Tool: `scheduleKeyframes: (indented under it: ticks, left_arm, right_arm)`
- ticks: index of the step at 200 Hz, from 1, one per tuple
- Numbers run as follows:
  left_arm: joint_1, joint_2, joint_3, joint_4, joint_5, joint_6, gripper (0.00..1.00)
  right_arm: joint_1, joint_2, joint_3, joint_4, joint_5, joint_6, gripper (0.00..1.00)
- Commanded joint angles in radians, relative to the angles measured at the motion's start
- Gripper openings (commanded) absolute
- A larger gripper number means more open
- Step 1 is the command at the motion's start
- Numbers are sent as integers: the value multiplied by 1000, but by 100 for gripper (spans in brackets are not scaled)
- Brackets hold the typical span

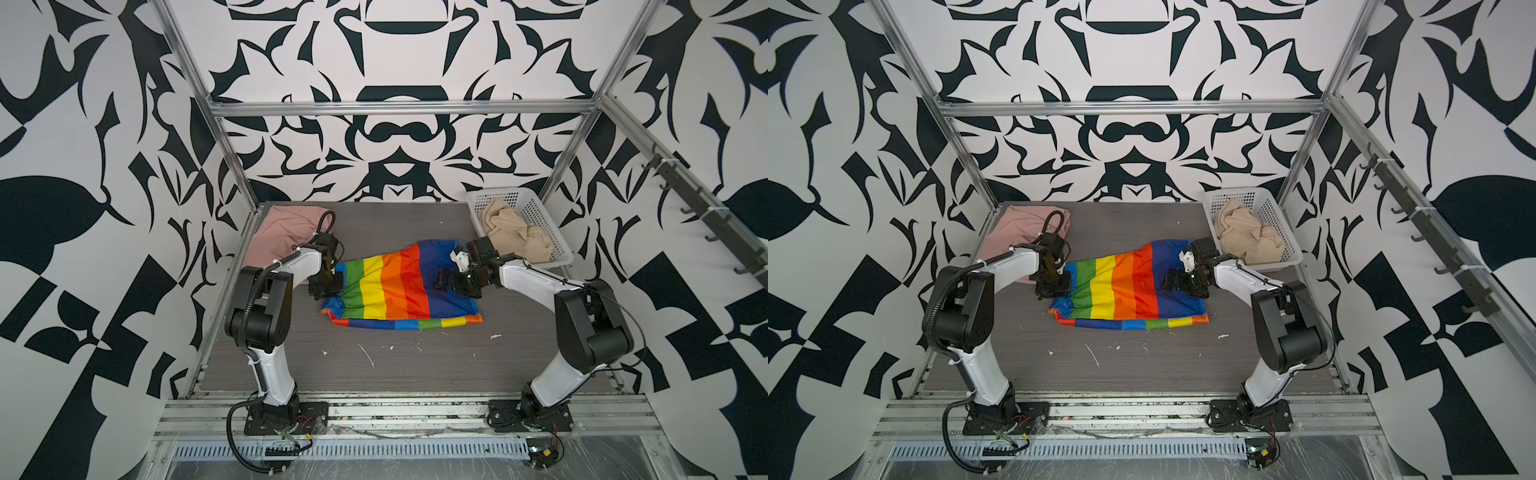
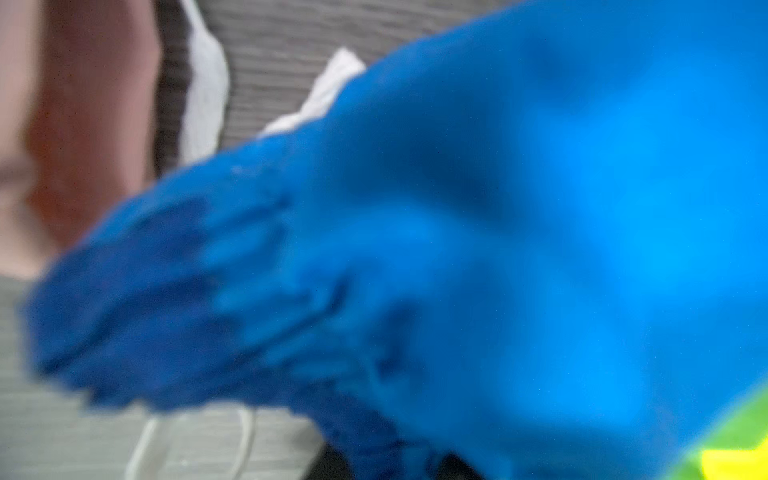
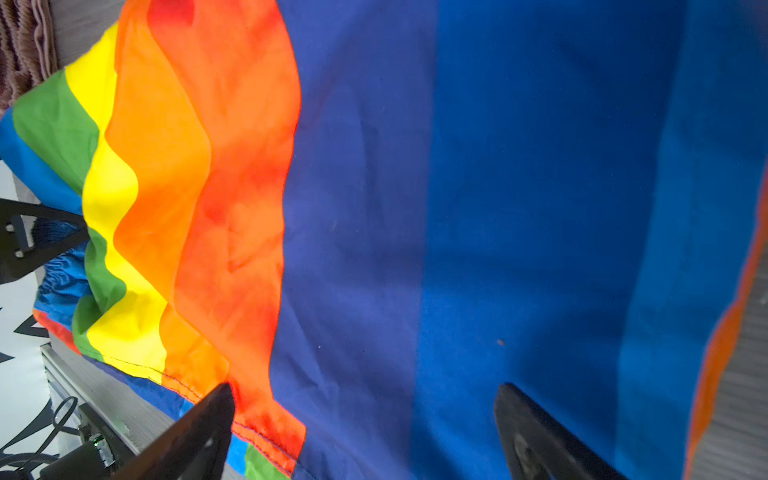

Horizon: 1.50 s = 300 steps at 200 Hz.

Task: Fold and stack the shorts

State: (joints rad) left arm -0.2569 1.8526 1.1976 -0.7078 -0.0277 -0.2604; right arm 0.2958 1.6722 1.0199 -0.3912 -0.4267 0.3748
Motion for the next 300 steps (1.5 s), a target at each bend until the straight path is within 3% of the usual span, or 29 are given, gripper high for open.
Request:
scheduleKeyframes:
  ticks: [1, 13, 67, 114, 142, 176, 224, 251, 300]
  left_arm:
    - [-20, 18, 30, -115, -71, 22, 5]
    - [-33, 5, 69, -162, -95, 30, 0]
    - [-145, -27, 329, -389, -292, 62, 0]
    - [-221, 48, 565, -622, -497, 96, 0]
    - [-248, 53, 609, -613, -471, 97, 0]
    - [-251, 86, 608, -591, -430, 88, 0]
    - [-251, 62, 520, -523, -381, 72, 0]
    - [-251, 53, 490, -498, -345, 66, 0]
    - [-250, 30, 430, -439, -307, 66, 0]
  right_arm:
    - [-7, -17, 6, 1, -4, 9, 99]
    - [-7, -20, 6, -3, -2, 10, 100]
    - [-7, -26, 18, -13, 14, 10, 100]
    - [1, -4, 81, -63, 20, 36, 99]
    - [57, -4, 137, 16, -86, 119, 100]
    - [132, 130, 284, 135, -254, 279, 100]
    - [191, 334, 418, 463, -370, 680, 100]
    - [199, 475, 575, 372, -375, 650, 100]
    - [121, 682, 828, 217, -346, 561, 100]
